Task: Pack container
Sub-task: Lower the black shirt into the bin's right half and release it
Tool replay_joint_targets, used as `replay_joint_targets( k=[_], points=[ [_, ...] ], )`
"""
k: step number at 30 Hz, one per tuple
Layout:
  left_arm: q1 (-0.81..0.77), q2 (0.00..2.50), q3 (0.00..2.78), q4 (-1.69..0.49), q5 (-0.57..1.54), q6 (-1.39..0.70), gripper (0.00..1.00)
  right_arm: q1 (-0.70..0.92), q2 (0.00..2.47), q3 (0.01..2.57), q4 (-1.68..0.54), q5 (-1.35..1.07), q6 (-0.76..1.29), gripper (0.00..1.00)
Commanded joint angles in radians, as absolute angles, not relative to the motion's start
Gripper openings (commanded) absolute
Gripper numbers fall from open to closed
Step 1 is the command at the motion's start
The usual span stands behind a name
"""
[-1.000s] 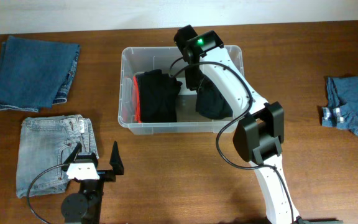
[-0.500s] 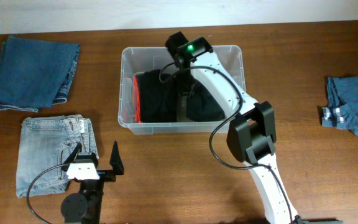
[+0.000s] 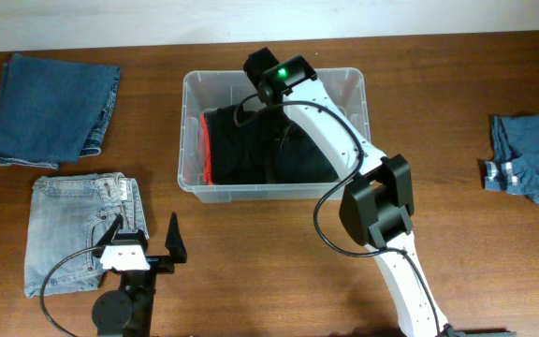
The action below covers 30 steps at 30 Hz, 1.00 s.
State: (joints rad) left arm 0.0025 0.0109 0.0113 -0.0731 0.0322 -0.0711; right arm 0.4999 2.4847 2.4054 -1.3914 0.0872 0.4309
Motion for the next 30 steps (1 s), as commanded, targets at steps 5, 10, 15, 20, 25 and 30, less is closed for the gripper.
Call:
replay_joint_targets(
  k=[5,10,15,20,25,30],
  points=[
    [0.007,0.007,0.009,-0.080,0.030,-0.063,0.99,0.376,2.463,2.423,-1.450,0.097,0.436,0.05],
    [0.007,0.007,0.009,-0.080,0.030,-0.063,0.99,0.317,2.464,2.339,-1.425,0.096,0.435,0.04],
    [0.007,0.007,0.009,-0.080,0.030,-0.063,0.99,0.313,2.464,2.196,-1.346,0.052,0.420,0.04],
    [0.007,0.007,0.009,-0.080,0.030,-0.063,0.99,0.313,2.458,2.207,-1.375,0.057,0.421,0.04],
    [0.007,0.007,0.009,-0.080,0.030,-0.063,1.00,0.313,2.451,2.401,-1.469,0.057,0.421,0.04],
    [0.007,0.007,0.009,-0.080,0.030,-0.063,0.99,0.317,2.451,2.597,-1.604,0.055,0.421,0.04]
  ],
)
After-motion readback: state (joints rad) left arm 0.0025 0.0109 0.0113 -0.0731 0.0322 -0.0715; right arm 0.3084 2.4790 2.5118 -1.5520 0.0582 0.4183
